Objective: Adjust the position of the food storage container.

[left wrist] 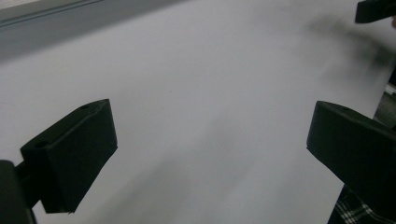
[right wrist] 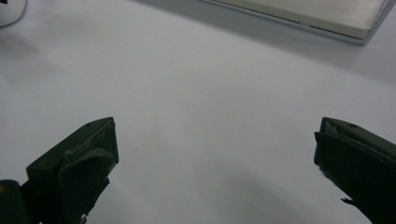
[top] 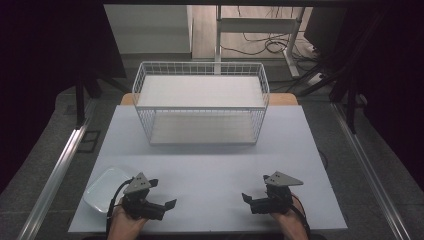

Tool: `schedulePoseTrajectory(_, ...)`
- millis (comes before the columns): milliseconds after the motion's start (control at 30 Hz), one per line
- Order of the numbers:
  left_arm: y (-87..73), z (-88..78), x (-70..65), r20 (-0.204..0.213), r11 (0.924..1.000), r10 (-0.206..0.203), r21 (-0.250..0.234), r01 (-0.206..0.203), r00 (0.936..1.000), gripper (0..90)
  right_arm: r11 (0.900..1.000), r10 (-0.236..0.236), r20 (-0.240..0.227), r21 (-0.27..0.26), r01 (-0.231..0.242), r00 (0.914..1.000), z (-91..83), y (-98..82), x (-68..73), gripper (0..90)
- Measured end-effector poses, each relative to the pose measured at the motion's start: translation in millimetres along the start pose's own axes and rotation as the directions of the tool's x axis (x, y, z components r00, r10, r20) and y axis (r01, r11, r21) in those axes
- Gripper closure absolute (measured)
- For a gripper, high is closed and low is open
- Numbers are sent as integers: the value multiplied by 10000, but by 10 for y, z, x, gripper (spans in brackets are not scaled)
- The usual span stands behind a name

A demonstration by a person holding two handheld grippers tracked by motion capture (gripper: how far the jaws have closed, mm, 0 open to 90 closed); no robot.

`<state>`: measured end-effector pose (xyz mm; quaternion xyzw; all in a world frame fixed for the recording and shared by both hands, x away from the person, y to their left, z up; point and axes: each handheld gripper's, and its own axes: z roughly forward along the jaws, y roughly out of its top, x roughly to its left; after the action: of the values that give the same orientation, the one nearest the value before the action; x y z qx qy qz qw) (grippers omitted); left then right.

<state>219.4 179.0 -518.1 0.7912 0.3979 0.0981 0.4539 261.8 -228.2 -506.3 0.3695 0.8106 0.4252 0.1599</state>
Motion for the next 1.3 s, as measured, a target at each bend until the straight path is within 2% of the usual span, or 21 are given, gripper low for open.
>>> schedulePoseTrajectory(200, 11, 35, -25, -181, 9996, 223, 178, -219, 9996, 12, 10000, -8, 30, -49, 8, 10000, -15, -2, -31, 0)
schedulePoseTrajectory(400, 29, 61, -29, 9, 9997, 159, 207, -159, 9999, 15, 9996, -261, 59, 78, 261, 9996, 0, -11, -18, 0)
schedulePoseTrajectory(600, 47, 63, -34, -185, 9996, 159, 238, -155, 9997, 36, 9995, -300, 119, 126, 299, 9995, 2, -13, -10, 0)
schedulePoseTrajectory(767, 59, 48, -48, -370, 9991, 321, 276, -311, 9988, 78, 9993, -321, 83, 179, 319, 9995, 4, -14, -11, 0)
schedulePoseTrajectory(967, 102, -50, -49, -174, 9998, 114, -171, -117, 9998, 136, 9981, -549, 82, 275, 547, 9985, 16, -17, 6, 0)
schedulePoseTrajectory(1067, 126, -151, -14, -465, 9994, 3, -354, -19, 9989, 184, 9975, -646, 133, 284, 642, 9978, 21, -18, 17, 0)
schedulePoseTrajectory(1200, 133, -248, 34, -667, 9990, -108, -448, 78, 9977, 281, 9969, -692, 192, 399, 684, 9974, 24, -21, 18, 0)
schedulePoseTrajectory(1233, 136, -281, 50, -702, 9989, -144, -464, 112, 9974, 281, 9969, -692, 192, 399, 684, 9974, 24, -21, 18, 0)
schedulePoseTrajectory(1267, 138, -317, 64, -694, 9986, -198, -511, 163, 9974, 348, 9966, -718, 219, 432, 708, 9972, 28, -23, 18, 0)
schedulePoseTrajectory(1300, 139, -352, 80, -684, 9982, -226, -564, 188, 9974, 348, 9966, -718, 219, 432, 708, 9972, 28, -23, 18, 0)
